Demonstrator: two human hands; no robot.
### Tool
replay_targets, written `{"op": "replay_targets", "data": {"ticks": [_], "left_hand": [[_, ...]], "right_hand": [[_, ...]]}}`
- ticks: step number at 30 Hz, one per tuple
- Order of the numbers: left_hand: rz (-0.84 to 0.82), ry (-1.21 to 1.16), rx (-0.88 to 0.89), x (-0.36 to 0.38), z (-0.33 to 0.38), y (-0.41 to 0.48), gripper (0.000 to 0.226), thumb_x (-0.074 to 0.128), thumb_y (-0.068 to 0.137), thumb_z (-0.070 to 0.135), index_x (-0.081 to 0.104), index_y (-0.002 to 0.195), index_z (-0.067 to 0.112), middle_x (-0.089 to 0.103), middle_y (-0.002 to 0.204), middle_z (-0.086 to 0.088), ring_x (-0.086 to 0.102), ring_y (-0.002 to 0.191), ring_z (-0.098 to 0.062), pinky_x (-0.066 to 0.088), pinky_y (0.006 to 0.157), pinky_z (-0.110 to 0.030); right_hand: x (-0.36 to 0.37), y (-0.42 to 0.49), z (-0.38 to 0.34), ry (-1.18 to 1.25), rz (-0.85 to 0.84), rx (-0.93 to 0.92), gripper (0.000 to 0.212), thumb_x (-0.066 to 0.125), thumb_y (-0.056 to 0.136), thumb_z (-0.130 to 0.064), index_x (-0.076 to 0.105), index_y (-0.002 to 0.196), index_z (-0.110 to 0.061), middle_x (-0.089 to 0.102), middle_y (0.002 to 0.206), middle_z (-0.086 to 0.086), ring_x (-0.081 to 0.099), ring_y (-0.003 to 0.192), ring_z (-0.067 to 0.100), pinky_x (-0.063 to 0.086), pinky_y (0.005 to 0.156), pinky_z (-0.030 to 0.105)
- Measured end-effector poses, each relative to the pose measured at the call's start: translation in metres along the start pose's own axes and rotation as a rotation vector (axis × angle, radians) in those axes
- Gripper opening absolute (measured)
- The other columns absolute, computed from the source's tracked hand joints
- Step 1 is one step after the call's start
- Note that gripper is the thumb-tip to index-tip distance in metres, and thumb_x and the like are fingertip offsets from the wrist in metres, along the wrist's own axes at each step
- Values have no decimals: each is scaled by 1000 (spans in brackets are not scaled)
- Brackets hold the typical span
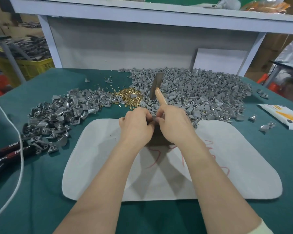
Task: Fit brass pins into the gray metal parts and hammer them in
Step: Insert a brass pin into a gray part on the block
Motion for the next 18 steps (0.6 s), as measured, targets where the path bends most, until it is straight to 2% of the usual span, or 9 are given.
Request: {"op": "replay_targets", "data": {"ticks": [6, 18], "left_hand": [[14, -4, -6, 1, -1, 1, 12, 63, 87, 26, 56, 78, 31, 64, 103, 6, 54, 108, -23, 34, 92, -37], [-4, -3, -2, 0, -1, 1, 10, 63, 88, 28, 56, 81, 29, 63, 104, 4, 51, 108, -27, 33, 90, -37]], "right_hand": [[-4, 5, 10, 155, 1, 29, 8, 60, 89, -21, 68, 88, -23, 48, 71, -3, 47, 76, 20, 29, 64, 24], [-3, 5, 4, 51, 4, -8, 10, 54, 93, -22, 64, 94, -21, 51, 86, 2, 47, 80, 23, 38, 71, 29]]}}
Point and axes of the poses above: each hand's wrist, its own y-axis towards the middle knuckle, its own x-axis out of the palm, z = x × y, the point moved 4 cm from there along y, towards the middle knuckle
